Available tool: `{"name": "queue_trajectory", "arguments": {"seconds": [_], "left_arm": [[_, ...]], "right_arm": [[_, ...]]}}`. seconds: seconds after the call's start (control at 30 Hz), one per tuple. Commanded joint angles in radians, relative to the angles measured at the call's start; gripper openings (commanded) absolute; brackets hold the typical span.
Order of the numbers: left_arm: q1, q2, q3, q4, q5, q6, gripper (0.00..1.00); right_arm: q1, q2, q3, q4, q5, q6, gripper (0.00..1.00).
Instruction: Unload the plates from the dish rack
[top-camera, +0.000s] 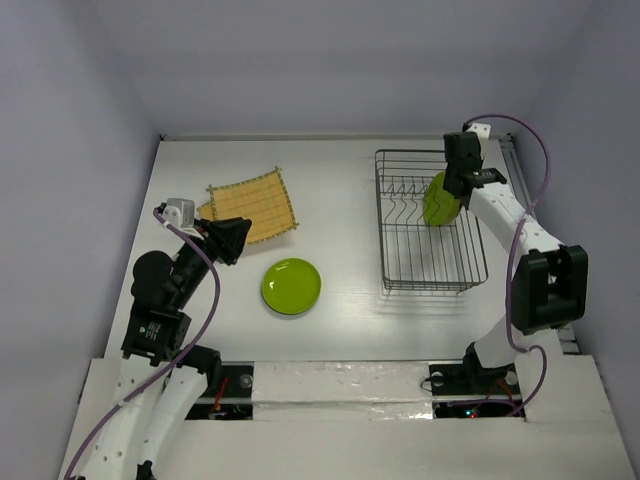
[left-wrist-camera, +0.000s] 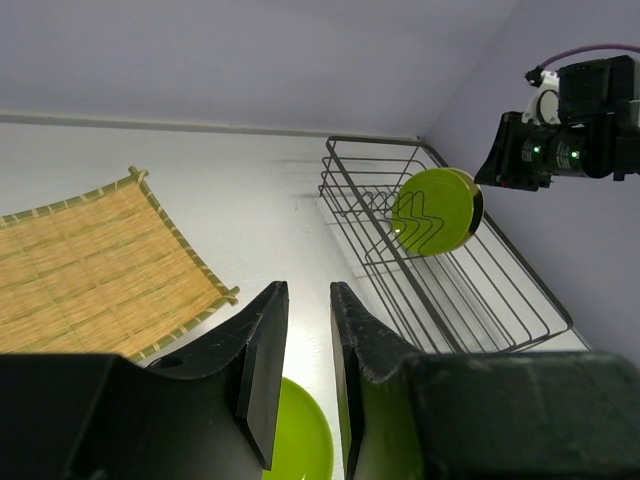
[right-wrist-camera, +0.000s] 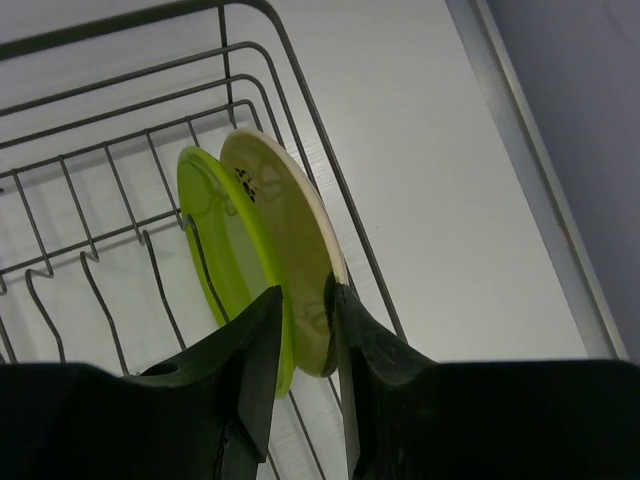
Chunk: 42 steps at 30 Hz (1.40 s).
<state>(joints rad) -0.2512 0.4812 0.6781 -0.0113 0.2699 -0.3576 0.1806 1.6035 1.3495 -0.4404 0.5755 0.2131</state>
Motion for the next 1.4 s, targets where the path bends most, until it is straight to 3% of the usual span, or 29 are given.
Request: {"name": "queue_trajectory", "arguments": {"seconds": [0.0, 0.27, 0.33, 0.4, 0.6, 1.1, 1.27, 1.37], "left_arm": [[0.006, -0.001, 0.031, 0.056, 0.015, -0.003, 0.21], [0.006, -0.001, 0.031, 0.056, 0.014, -0.003, 0.21], [0.006, -0.003, 0.031, 0.056, 0.014, -0.003, 0.21], [0.006, -0.004, 0.031, 0.054, 0.011, -0.003, 0.21], [0.006, -0.001, 0.031, 0.054, 0.011, -0.001, 0.21], [0.006, 0.005, 0.029, 0.054, 0.008, -0.003, 0.21], [0.006, 0.004, 0.031, 0.054, 0.009, -0.003, 0.21], [0.006, 0.002, 0.031, 0.053, 0.005, -0.003, 0.21]], "right_arm": [[-0.009, 0.025, 0.019, 0.046, -0.043, -0.014, 0.33], [-0.009, 0.078, 0.014, 0.078, -0.068, -0.017, 0.33], [-0.009, 0.088, 0.016, 0.081, -0.063, -0.018, 0.28], [-0.009, 0.107, 0.023, 0.075, -0.045, -0.018, 0.14], [-0.009, 0.009, 0.026, 0.065, -0.042, -0.03, 0.01], [0.098, -0.192, 0.103, -0.034, 0.017, -0.06, 0.0], [0.239, -0.287, 0.061, 0.017, -0.17, -0.043, 0.0], [0.354, -0.316, -0.012, 0.118, -0.395, -0.002, 0.0]]}}
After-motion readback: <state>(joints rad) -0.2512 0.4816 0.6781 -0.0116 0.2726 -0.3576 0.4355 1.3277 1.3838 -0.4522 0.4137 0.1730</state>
